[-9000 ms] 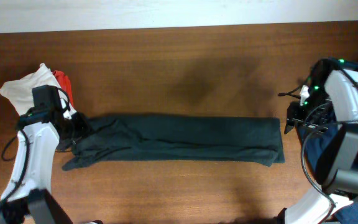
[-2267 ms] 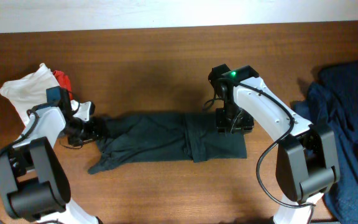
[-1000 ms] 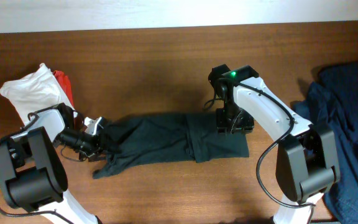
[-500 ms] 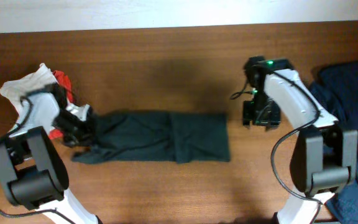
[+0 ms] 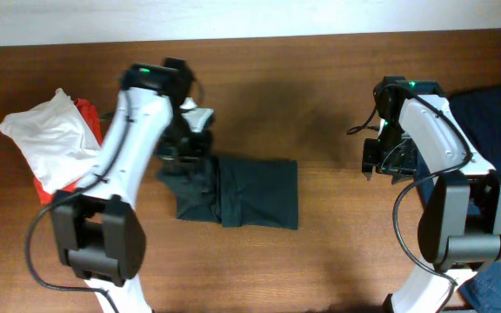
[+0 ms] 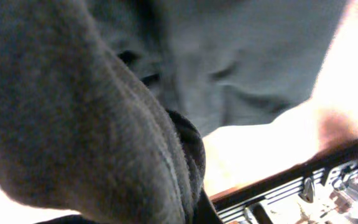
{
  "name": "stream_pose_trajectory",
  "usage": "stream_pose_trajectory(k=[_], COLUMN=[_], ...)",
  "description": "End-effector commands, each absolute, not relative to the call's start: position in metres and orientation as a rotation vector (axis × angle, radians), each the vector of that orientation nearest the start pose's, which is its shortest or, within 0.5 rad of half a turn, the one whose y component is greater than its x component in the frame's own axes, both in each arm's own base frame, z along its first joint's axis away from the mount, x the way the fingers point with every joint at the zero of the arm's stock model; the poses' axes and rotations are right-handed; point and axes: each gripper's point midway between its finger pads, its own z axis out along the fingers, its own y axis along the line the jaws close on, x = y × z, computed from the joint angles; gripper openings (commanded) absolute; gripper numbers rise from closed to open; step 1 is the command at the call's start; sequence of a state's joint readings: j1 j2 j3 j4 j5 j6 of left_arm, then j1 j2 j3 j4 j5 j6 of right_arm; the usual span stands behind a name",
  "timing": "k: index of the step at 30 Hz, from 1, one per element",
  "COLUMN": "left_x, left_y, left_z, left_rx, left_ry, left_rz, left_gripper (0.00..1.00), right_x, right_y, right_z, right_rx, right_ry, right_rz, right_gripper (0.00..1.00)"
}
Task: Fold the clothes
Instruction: 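Grasp the strip's left end and fold it rightward over the center with the left gripper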
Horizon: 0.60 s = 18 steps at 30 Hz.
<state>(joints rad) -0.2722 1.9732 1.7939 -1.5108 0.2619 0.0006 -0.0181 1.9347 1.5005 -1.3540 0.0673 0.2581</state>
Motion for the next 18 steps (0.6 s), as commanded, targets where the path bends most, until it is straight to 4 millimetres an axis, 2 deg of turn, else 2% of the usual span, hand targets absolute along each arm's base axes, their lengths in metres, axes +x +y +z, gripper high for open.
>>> stream_pose_trajectory(k=[1, 4, 8, 14, 18], left_x=[0.310, 0.298, 0.284, 0.275, 0.277], left_y=[-0.185, -0.213, -0.237, -0.253, -0.264], left_z=[0.140, 0.139, 0.138, 0.130, 0.129], left_rx=[0.552, 0.639, 0.746, 0.752, 0.728], left_ry=[3.194, 3.176, 3.149, 3.149, 3.125], left_rz=[-0.453, -0.448, -0.447, -0.445, -0.459], left_gripper=[0.01, 0.01, 0.02, 0.02, 0.04], right_x=[0.306, 0.304, 0.303, 0.303, 0.303], right_y=[-0.020, -0.020, -0.020, -0.020, -0.020], right_z=[0.070, 0.068, 0.068, 0.068, 0.068], right_rx=[0.417, 0.417, 0.418, 0.418, 0.418], right_ry=[3.326, 3.335, 3.338, 3.338, 3.338], right_rz=[-0.181, -0.183, -0.184, -0.184, -0.184], right_gripper=[0.54, 0.54, 0.54, 0.54, 0.54])
